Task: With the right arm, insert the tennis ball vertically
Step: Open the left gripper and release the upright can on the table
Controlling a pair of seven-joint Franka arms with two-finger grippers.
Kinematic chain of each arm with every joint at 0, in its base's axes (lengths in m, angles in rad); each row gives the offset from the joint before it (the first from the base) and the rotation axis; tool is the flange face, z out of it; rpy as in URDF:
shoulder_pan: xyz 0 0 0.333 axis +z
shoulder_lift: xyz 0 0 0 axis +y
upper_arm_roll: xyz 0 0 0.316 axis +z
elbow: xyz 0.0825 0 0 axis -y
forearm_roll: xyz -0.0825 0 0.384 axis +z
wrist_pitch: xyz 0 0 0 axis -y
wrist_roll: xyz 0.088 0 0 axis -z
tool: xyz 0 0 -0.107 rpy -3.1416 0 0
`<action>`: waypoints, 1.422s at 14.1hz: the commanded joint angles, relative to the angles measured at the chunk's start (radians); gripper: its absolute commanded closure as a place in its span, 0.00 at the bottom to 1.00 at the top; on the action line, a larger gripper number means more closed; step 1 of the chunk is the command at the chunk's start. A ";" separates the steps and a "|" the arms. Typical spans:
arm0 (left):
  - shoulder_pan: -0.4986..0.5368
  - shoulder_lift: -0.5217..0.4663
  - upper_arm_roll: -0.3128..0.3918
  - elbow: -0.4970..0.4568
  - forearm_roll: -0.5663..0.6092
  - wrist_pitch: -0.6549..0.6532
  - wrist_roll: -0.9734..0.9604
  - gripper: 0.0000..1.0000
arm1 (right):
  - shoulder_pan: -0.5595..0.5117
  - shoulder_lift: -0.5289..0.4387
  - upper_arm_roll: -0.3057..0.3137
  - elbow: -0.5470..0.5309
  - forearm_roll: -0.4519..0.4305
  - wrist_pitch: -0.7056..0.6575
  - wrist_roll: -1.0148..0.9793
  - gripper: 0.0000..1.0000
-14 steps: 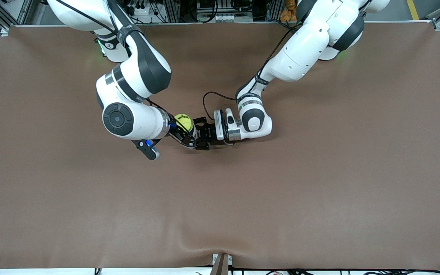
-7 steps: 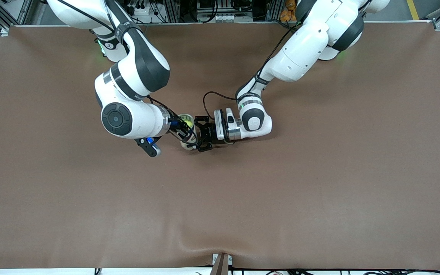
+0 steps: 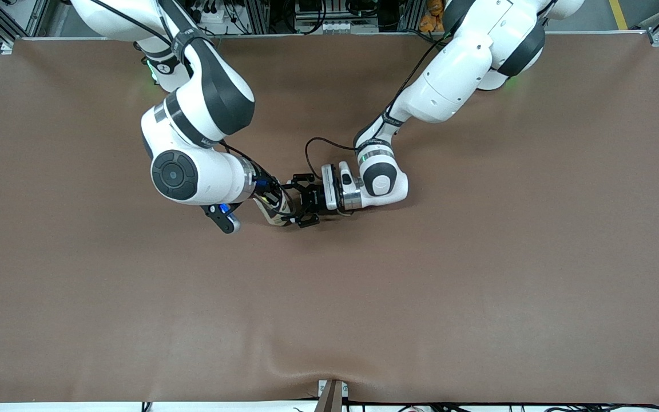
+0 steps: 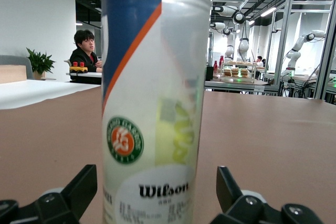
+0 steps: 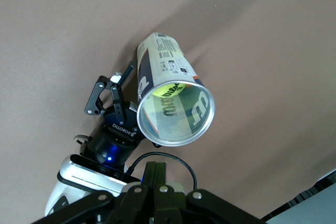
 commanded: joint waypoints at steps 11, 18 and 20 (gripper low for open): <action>0.113 -0.231 -0.030 -0.299 0.014 -0.013 0.081 0.00 | -0.175 -0.164 -0.007 0.153 -0.088 -0.304 -0.157 0.00; 0.239 -0.285 -0.029 -0.301 0.307 -0.013 -0.150 0.00 | -0.382 -0.360 -0.007 0.095 -0.288 -0.460 -0.819 0.00; 0.276 -0.317 -0.029 -0.303 0.428 -0.013 -0.250 0.00 | -0.456 -0.405 -0.006 0.064 -0.313 -0.451 -0.990 0.00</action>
